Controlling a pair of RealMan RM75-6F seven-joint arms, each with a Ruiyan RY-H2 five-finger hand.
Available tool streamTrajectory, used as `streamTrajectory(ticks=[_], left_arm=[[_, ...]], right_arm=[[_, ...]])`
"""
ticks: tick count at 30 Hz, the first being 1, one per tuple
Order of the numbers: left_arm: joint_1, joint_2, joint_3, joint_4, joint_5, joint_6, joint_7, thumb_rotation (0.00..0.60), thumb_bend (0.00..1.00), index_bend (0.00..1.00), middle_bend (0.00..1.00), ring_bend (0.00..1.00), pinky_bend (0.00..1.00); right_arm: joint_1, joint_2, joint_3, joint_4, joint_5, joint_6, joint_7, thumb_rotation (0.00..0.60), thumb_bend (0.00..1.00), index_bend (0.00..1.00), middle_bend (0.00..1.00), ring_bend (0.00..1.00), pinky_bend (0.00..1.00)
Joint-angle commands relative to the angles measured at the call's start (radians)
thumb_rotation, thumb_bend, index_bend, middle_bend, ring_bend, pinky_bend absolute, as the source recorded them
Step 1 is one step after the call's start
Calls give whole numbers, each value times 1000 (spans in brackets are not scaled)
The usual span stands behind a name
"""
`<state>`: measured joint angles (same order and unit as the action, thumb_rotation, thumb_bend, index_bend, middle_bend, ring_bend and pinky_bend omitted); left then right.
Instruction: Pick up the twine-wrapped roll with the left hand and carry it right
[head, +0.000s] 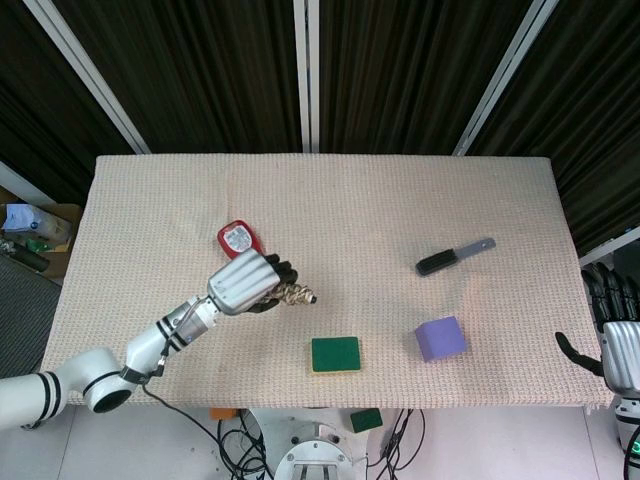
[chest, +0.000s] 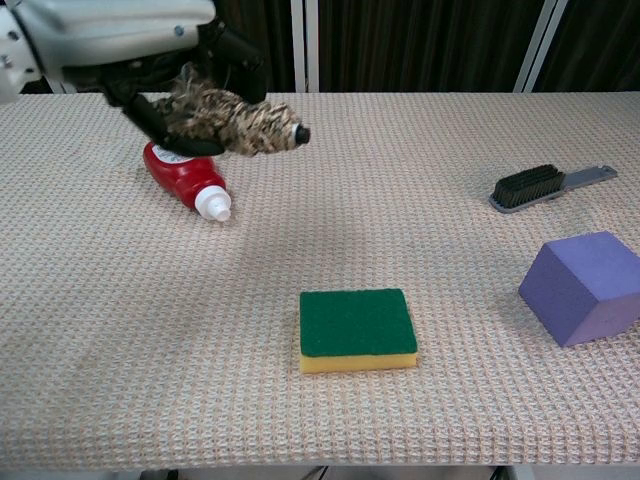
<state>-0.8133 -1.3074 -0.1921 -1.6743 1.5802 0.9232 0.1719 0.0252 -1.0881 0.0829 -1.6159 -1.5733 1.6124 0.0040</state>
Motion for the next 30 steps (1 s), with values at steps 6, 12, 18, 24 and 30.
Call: streamTrajectory(ticks=[6,12,18,24,30], left_arm=[[-306,-306,-155,303,-394,-289,61,600,313,728,696,622,834],[-418,-533,-155,593,-479,-313,82,600,317,728,696,622,834],[-465,-645,-146,771,-464,-337,17,600,306,622,633,571,803],[-458,-653,-150,810,-448,-320,-52,600,84,0,1,49,269],[-421,-587,-124,736,-397,-251,-53,600,12,0,0,27,215]], right_arm=[[5,-3,6,24,-41,37,42,600,235,0,0,0,0],[8,-8,6,51,-23,22,69,600,245,0,0,0,0],[7,-8,9,65,-4,14,84,600,245,0,0,0,0],[5,-14,11,78,8,12,96,600,244,0,0,0,0],[7,-21,9,89,14,1,103,600,244,0,0,0,0]])
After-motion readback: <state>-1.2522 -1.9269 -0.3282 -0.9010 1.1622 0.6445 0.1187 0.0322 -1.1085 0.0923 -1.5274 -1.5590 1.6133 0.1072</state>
